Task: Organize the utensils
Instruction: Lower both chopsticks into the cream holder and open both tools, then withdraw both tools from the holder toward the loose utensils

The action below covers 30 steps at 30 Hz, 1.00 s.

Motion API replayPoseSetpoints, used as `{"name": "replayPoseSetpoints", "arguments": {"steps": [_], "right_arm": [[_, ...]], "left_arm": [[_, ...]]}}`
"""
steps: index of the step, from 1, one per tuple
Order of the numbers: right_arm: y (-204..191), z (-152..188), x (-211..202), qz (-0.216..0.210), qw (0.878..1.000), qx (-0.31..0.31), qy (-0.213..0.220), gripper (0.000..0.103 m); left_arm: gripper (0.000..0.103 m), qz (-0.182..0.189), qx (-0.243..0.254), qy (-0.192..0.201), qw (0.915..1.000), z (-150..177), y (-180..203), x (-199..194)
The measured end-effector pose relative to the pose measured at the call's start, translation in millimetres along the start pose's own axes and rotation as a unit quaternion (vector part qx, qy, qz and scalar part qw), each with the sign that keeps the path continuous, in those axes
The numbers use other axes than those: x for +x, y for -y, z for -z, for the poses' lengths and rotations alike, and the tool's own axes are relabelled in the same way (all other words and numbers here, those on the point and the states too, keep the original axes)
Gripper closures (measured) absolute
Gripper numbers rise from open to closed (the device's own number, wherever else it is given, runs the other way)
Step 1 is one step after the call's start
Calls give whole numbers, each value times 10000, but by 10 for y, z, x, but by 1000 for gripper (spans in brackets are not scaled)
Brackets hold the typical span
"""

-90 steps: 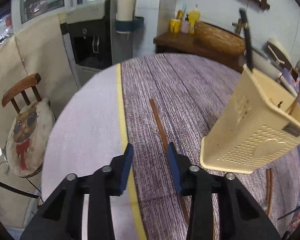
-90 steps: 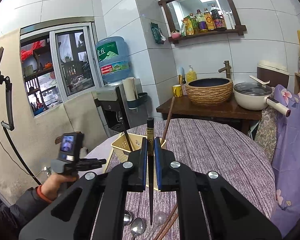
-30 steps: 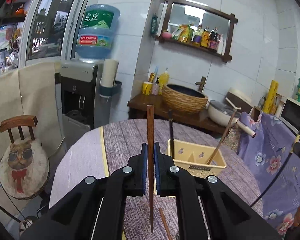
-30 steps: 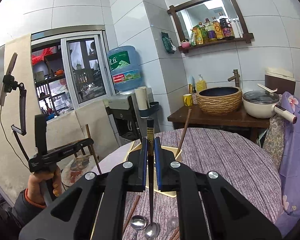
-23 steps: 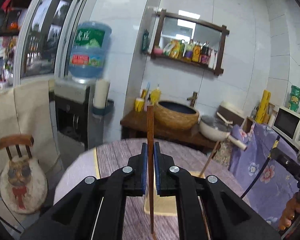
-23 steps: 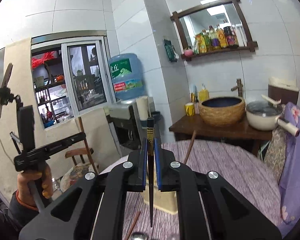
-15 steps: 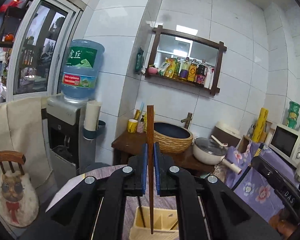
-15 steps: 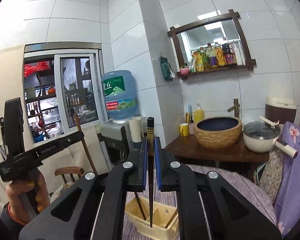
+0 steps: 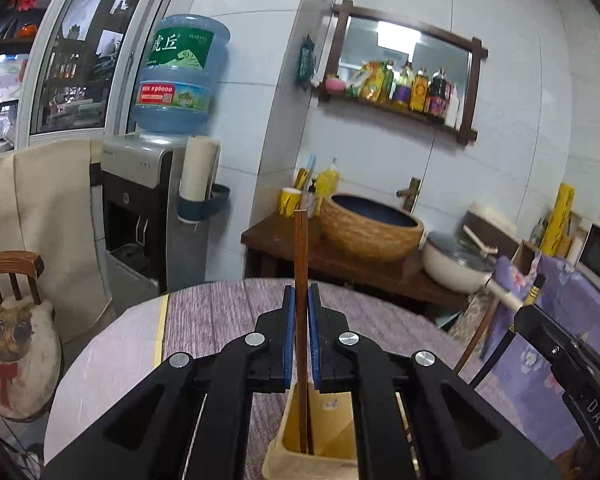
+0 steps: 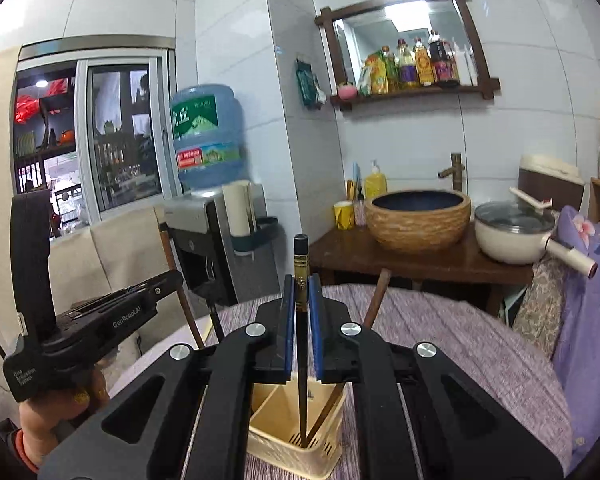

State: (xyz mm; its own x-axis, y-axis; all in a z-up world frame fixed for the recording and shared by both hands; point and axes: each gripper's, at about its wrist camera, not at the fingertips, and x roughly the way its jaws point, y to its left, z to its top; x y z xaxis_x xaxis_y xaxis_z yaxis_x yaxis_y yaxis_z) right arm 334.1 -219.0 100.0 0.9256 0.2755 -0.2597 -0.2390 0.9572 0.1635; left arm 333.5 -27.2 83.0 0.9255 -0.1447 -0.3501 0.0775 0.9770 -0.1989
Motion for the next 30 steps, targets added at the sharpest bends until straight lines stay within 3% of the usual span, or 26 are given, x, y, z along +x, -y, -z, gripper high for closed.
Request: {"name": "replayPoseSetpoints", "arguments": {"steps": [8,13,15,18,22,23,25,30], "right_arm": [[16,225,79,33,9998,57,-170,95],[47,227,87,-71,9996,203,-198,94],[53,224,56,-63,9997,207,-149,88],[43,227,-64,-5,9999,171,25,58],[6,261,-280,31,9999,31,104,57],[-1,293,-355,13,10000,22,71,55],[-14,363,-473,5,10000,-14,-12,44],[-10,599,-695,156,9993,-201,-273,43]], "left_arm": [[96,45,17,-397,9992,243,-49,123],[96,69,9,-434,9990,249,-39,131],[94,149,-2,-412,9990,238,-27,91],[74,154,43,-265,9995,227,-29,-47],[51,142,-9,-205,9997,270,-68,-297],[41,179,-70,-235,9995,302,-93,-377],[26,246,-138,-362,9989,371,-126,-468],[16,296,-97,-948,9950,626,-207,-587]]}}
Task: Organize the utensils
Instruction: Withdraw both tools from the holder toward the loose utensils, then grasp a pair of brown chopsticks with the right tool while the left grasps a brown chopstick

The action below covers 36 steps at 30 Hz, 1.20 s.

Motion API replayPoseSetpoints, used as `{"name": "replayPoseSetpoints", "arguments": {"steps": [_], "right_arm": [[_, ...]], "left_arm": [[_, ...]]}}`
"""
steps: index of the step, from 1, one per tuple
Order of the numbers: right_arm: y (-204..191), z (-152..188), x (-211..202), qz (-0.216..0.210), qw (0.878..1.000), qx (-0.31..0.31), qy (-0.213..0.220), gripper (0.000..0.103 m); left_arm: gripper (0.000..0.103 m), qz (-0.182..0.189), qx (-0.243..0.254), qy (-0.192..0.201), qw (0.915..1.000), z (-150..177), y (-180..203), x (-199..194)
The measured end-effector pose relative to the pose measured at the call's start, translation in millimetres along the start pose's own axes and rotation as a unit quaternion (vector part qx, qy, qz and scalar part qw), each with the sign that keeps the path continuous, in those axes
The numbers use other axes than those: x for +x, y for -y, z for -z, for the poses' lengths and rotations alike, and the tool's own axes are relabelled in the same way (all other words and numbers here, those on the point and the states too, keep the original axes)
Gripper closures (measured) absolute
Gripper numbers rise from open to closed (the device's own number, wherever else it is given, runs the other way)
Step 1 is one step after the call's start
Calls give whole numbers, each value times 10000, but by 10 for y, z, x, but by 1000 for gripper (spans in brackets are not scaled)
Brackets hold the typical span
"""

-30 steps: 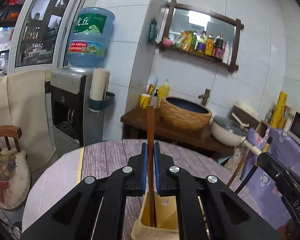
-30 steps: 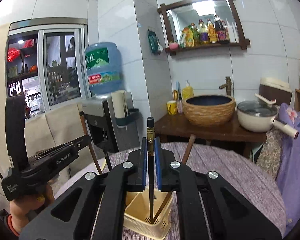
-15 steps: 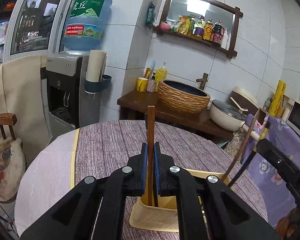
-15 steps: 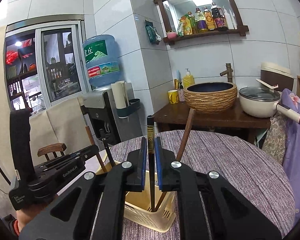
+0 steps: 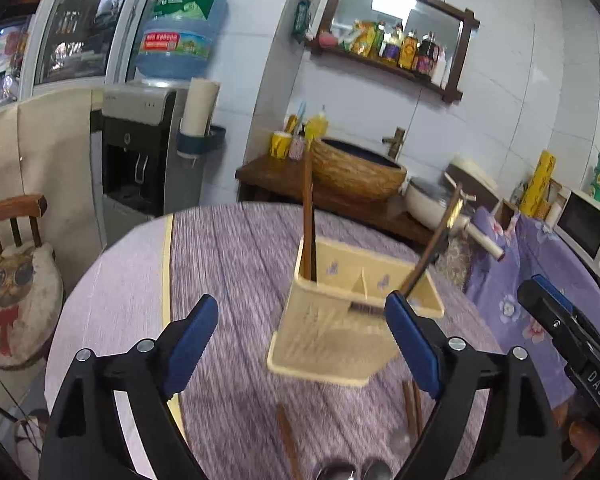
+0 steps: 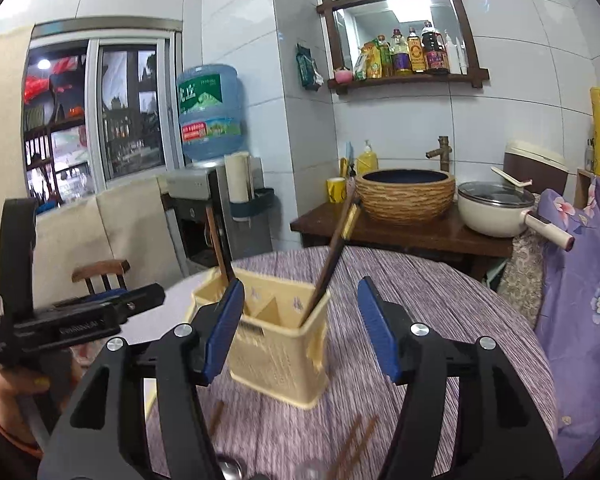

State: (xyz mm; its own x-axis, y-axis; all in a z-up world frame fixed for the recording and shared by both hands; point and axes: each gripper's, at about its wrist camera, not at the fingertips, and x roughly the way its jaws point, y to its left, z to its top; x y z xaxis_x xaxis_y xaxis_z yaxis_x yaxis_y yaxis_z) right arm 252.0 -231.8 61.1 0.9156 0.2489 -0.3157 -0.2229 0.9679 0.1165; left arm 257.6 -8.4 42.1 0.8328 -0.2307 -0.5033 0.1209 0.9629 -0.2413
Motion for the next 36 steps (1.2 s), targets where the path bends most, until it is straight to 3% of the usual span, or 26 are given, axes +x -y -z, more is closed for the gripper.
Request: {"name": "replayPoseSetpoints", "arguments": {"steps": [7,14,23,28,36], "right_arm": [[172,473,-4,219,9962,203,-813,39],[362,1002,-10,401,9889,526,-1332,38],[399,1360,115,838,9775,458,-1880,35],[430,1476,265,840,9678,638,-2286,59],[431,1502,420,761,9614,880,-2491,74]], "left_arm": [[13,-305,146,-534,9980,441,-151,-11],[13,-506,3,-1144,9921,886,-341,67],[14,-536,100,-1385,9889,1102,-297,178],[20,-648,243,-1482,9865,1161,-233,246],[42,-565,326,-1677,9837,1173,-173,380]]}}
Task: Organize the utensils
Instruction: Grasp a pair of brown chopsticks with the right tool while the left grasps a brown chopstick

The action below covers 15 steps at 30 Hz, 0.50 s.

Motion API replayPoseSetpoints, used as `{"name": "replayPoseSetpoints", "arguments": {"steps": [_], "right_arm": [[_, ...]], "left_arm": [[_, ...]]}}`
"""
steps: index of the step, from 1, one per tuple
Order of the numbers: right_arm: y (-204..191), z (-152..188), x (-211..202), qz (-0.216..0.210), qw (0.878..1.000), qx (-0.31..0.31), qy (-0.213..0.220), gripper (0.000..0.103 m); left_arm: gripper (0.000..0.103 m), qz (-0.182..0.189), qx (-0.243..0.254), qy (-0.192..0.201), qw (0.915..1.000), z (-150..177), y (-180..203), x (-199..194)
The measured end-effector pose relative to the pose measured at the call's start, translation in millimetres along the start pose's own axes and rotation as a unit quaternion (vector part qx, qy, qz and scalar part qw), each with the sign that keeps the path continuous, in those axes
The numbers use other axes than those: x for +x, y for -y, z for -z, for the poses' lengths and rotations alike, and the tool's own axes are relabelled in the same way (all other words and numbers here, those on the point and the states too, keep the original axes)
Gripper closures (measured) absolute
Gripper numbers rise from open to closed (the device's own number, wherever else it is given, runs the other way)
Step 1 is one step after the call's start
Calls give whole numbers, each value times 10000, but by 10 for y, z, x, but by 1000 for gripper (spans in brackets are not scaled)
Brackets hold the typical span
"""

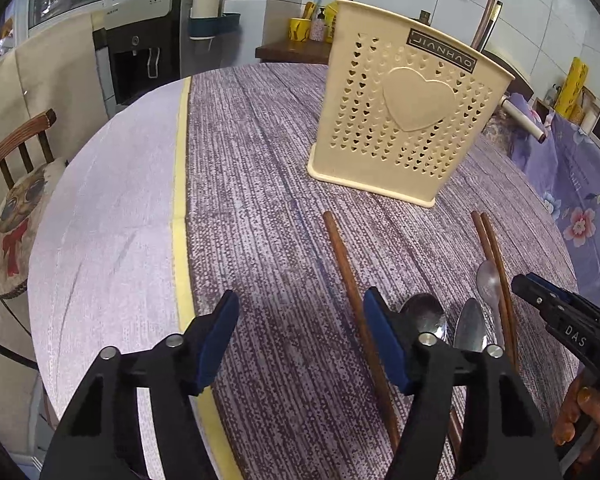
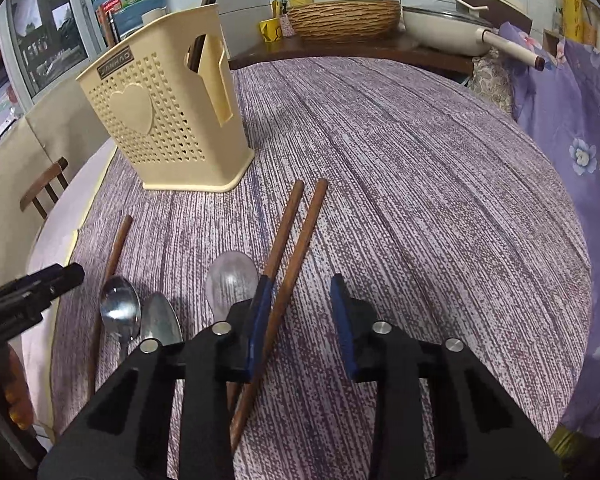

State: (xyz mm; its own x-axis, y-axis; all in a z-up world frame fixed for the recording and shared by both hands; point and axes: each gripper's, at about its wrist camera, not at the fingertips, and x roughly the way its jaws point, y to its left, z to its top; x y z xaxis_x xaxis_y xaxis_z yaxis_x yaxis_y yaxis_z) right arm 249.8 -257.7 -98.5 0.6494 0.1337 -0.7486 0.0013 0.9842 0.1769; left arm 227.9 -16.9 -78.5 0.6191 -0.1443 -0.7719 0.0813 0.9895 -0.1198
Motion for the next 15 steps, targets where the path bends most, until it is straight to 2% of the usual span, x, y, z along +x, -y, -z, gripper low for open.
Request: {"name": "replayPoseSetpoints", "arguments": {"steps": [7,11,15], "right_arm": [[-51,-84,92,149,9998,-59,-108,84],[-39,-103,177,55,9996,42,-256,86],[-76,-144,234,230,9994,-64,-242,88]], "left_arm": [[44,-94,81,26,9999,-53,67,34],[46,-126,86,-28,9999,-51,65,78],[46,-175,59,-72,9998,-41,32,117]]}}
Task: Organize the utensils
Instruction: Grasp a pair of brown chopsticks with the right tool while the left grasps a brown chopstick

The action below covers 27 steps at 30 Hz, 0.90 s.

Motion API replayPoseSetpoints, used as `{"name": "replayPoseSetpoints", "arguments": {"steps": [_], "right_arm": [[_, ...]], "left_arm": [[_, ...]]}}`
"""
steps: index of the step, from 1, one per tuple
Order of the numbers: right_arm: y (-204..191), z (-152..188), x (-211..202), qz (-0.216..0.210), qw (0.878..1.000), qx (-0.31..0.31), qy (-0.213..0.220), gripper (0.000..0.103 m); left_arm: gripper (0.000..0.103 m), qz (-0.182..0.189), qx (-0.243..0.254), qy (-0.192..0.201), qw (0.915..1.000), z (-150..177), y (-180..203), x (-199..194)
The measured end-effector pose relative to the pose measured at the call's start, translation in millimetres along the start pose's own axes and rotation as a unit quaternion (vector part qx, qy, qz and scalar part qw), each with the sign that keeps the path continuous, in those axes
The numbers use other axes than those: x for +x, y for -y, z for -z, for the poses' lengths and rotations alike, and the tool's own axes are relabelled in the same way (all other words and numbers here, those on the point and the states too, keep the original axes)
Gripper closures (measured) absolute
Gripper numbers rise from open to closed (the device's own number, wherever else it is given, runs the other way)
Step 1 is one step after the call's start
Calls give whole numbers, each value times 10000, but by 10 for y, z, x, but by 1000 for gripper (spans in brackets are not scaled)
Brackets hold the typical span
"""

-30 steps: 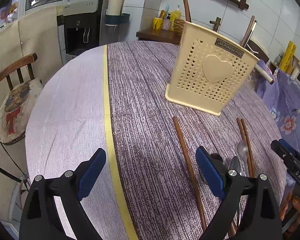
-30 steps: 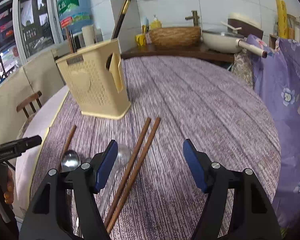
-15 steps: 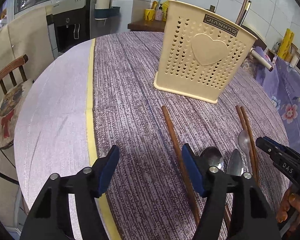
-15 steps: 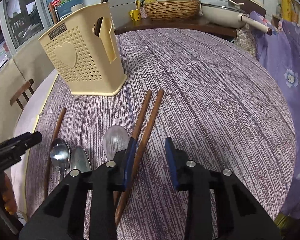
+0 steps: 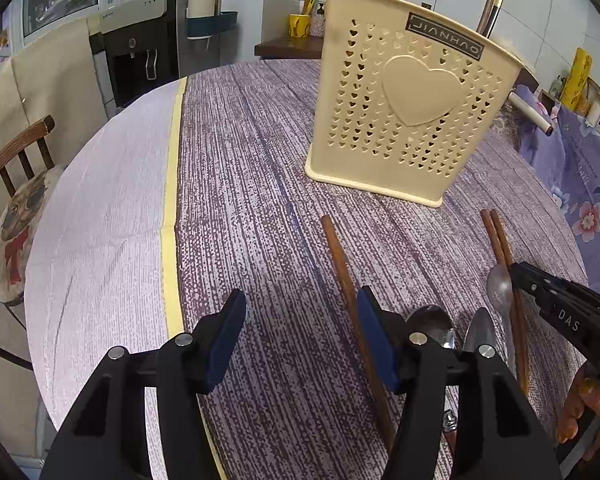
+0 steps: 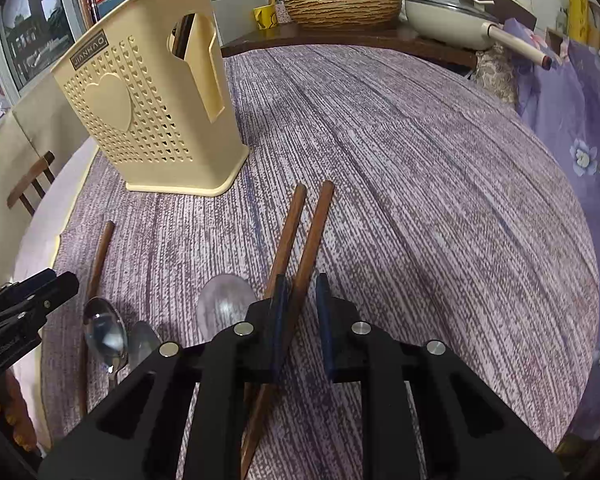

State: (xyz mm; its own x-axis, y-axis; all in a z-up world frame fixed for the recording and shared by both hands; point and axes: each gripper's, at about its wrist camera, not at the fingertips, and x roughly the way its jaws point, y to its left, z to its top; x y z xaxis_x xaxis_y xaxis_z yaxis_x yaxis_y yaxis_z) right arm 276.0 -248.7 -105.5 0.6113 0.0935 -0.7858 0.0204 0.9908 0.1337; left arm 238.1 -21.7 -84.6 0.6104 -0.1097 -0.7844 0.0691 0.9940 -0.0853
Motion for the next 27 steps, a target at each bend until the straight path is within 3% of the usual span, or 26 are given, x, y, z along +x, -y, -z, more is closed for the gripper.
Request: {"name": "replayPoseSetpoints", "arguments": {"steps": [7,13,20,27], "right_arm": [[67,-171,117,92,9999,48,-34,90],[60,-232,164,90,9999,90,-33,90],[34,-262,200,107,9999,99,25,90],[-14,-246,218,173,9998,86,90,90]], "left_arm": [[49,-11,75,-55,10000,-95,52,67],[60,37,198,-269,9994,-176,170,237],[75,-104,252,-266,9993,-221,254,282],[77,-394,438,-165,9981,-160,387,269]]}}
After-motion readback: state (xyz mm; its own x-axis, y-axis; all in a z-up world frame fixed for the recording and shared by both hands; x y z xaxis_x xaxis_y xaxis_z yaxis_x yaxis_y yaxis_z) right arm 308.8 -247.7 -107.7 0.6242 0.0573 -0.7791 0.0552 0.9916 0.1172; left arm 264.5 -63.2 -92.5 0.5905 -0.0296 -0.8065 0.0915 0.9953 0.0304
